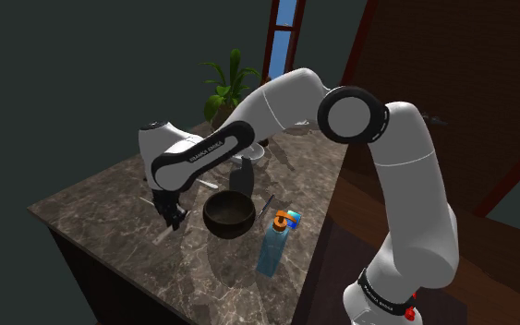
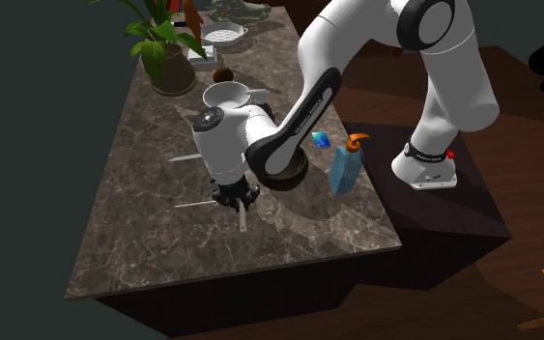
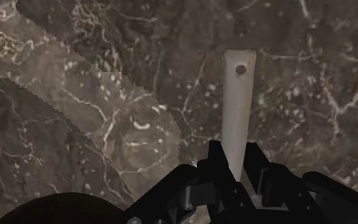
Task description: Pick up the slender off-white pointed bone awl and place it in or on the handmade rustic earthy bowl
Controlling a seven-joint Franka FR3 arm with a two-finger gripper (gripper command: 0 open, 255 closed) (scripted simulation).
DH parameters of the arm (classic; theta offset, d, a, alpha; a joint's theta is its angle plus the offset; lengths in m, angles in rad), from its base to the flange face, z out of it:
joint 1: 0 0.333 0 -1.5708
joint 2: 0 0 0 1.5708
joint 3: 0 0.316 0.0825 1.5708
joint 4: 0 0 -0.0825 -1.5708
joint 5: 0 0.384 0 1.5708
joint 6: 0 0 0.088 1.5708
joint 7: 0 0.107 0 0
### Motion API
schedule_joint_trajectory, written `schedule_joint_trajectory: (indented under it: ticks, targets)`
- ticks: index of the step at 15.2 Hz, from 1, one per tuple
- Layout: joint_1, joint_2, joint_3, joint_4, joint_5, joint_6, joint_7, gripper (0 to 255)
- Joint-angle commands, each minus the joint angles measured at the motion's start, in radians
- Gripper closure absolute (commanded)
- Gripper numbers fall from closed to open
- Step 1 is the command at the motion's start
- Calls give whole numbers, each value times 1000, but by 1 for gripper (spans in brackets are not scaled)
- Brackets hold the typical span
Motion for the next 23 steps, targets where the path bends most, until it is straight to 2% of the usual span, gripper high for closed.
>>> schedule_joint_trajectory:
  ticks: [1,23]
  targets:
    - [-3,-19,6,1,8,-21,-3,255]
    - [-27,-163,48,89,72,-243,-34,255]
